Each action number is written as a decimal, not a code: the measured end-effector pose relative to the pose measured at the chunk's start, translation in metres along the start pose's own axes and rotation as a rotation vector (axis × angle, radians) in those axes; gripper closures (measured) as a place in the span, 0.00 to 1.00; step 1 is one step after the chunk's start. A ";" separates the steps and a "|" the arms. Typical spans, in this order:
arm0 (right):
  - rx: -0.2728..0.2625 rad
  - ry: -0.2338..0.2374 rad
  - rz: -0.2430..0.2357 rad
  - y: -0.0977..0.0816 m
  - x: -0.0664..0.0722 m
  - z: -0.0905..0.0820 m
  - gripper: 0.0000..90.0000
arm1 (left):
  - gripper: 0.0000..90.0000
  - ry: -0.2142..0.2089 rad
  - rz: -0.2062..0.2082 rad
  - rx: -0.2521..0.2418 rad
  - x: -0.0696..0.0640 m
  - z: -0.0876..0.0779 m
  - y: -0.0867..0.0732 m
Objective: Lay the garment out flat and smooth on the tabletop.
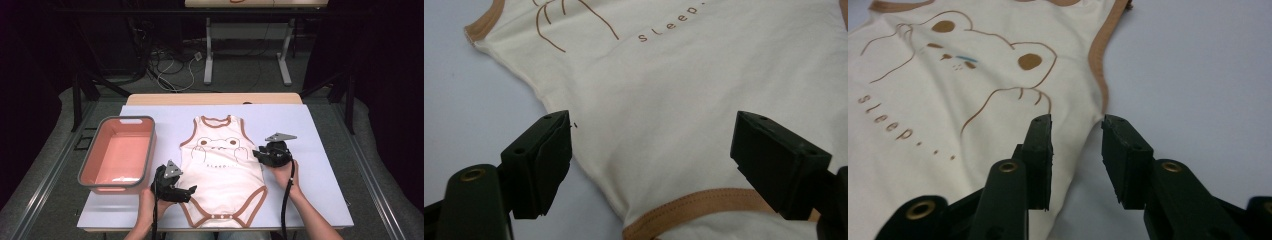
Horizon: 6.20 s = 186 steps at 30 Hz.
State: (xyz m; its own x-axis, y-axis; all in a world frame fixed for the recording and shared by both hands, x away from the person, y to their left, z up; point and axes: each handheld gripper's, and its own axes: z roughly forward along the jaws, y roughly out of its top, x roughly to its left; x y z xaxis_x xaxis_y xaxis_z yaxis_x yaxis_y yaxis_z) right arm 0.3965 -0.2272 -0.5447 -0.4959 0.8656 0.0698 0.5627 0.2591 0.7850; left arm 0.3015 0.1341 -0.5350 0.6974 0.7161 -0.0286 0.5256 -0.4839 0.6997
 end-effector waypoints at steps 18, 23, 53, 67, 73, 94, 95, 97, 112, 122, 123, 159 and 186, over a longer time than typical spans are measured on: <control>0.048 -0.039 0.034 0.018 -0.010 0.051 0.77 | 0.20 -0.020 -0.001 0.023 0.003 0.006 -0.002; 0.060 -0.035 0.025 0.017 -0.011 0.050 0.94 | 0.20 -0.017 0.012 0.022 0.001 0.007 -0.001; 0.058 -0.045 -0.006 0.028 -0.016 0.028 0.43 | 0.18 -0.008 0.001 0.011 0.003 0.005 -0.002; 0.063 0.103 0.000 0.024 -0.002 -0.005 0.20 | 0.16 0.006 0.002 -0.008 0.004 0.001 -0.002; 0.091 0.157 -0.015 0.017 0.012 -0.021 0.13 | 0.14 0.016 0.001 -0.024 0.005 -0.001 -0.002; 0.091 0.151 -0.037 0.001 0.007 -0.038 0.06 | 0.06 0.009 0.008 -0.024 0.002 -0.001 -0.002; 0.094 0.149 -0.038 0.001 0.007 -0.038 0.05 | 0.06 0.009 0.008 -0.024 0.002 -0.001 -0.002; 0.097 0.153 -0.039 0.001 0.007 -0.036 0.05 | 0.06 0.013 0.004 -0.024 0.003 0.000 -0.002; 0.100 0.163 -0.043 0.009 0.006 -0.027 0.03 | 0.02 0.035 -0.025 -0.030 0.017 0.009 0.014; 0.089 0.148 -0.031 0.019 -0.002 -0.020 0.03 | 0.00 0.027 -0.032 -0.033 0.024 0.023 0.036; 0.091 0.144 -0.025 0.020 -0.002 -0.020 0.03 | 0.00 0.024 -0.034 -0.029 0.025 0.023 0.037; 0.053 0.137 0.021 0.043 -0.017 0.010 0.05 | 0.00 0.052 -0.144 -0.024 0.065 0.050 0.063; 0.063 0.031 0.062 0.032 -0.035 0.031 0.53 | 0.22 0.140 -0.216 0.017 0.094 0.073 0.073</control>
State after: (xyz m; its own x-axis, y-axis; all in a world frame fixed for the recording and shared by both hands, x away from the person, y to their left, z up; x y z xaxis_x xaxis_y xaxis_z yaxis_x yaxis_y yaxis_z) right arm 0.4520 -0.2356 -0.5413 -0.4787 0.8672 0.1372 0.6333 0.2328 0.7381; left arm 0.4411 0.1296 -0.5383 0.4946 0.8658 -0.0756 0.6639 -0.3202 0.6758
